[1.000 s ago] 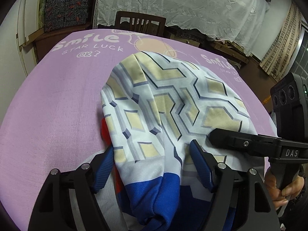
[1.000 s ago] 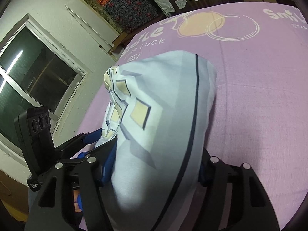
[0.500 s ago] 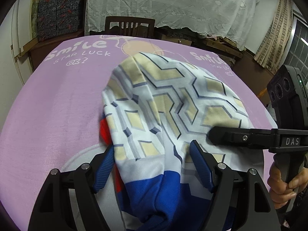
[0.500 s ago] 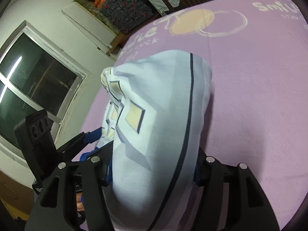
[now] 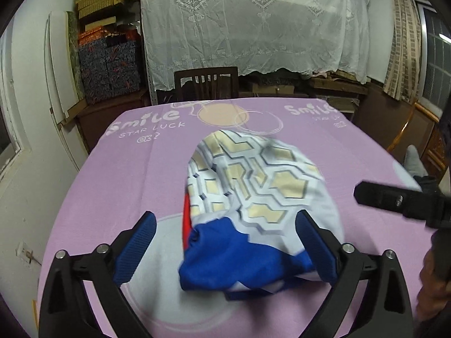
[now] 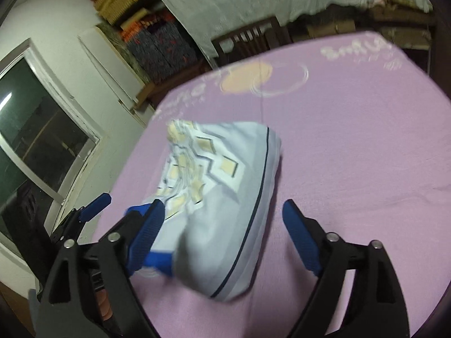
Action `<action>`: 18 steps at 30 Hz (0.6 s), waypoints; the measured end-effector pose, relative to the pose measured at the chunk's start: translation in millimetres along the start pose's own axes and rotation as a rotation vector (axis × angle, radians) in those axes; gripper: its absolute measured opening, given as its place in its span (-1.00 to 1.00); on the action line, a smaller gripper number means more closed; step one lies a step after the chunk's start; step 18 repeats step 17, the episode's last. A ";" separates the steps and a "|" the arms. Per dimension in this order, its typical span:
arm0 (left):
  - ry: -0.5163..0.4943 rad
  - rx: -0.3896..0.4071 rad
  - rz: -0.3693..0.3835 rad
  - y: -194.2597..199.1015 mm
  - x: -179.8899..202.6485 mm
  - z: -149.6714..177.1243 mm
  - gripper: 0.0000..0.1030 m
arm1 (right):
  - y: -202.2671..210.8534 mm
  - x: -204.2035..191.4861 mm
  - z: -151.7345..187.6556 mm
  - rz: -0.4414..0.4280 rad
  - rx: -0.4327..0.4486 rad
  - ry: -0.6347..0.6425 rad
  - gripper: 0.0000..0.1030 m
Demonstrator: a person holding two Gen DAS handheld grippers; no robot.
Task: Fold large clothes
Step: 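Open both tools and withdraw them from the bundle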
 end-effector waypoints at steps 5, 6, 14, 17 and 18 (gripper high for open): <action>0.045 0.030 0.027 16.3 5.1 -2.1 0.93 | 23.5 -7.5 14.1 0.079 0.037 0.020 0.75; 0.039 0.045 0.007 19.3 5.7 -2.5 0.93 | 26.0 -7.0 16.7 0.093 0.044 0.021 0.77; -0.011 0.049 -0.060 20.5 22.6 -1.1 0.93 | 31.8 2.6 31.1 0.128 0.046 -0.001 0.81; -0.015 0.046 -0.069 16.6 25.5 -0.7 0.93 | 32.1 2.3 33.4 0.154 0.052 0.022 0.82; -0.015 0.046 -0.069 16.6 25.5 -0.7 0.93 | 32.1 2.3 33.4 0.154 0.052 0.022 0.82</action>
Point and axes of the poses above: each gripper's, at about its wrist camera, not at the fingertips, and y roughly against the way its jaws point, x to its right, z to its underside, the point moved 6 cm from there along -y, roughly the way its jaws point, and after that the axes turned 8 degrees about y, right-handed, at the moved point
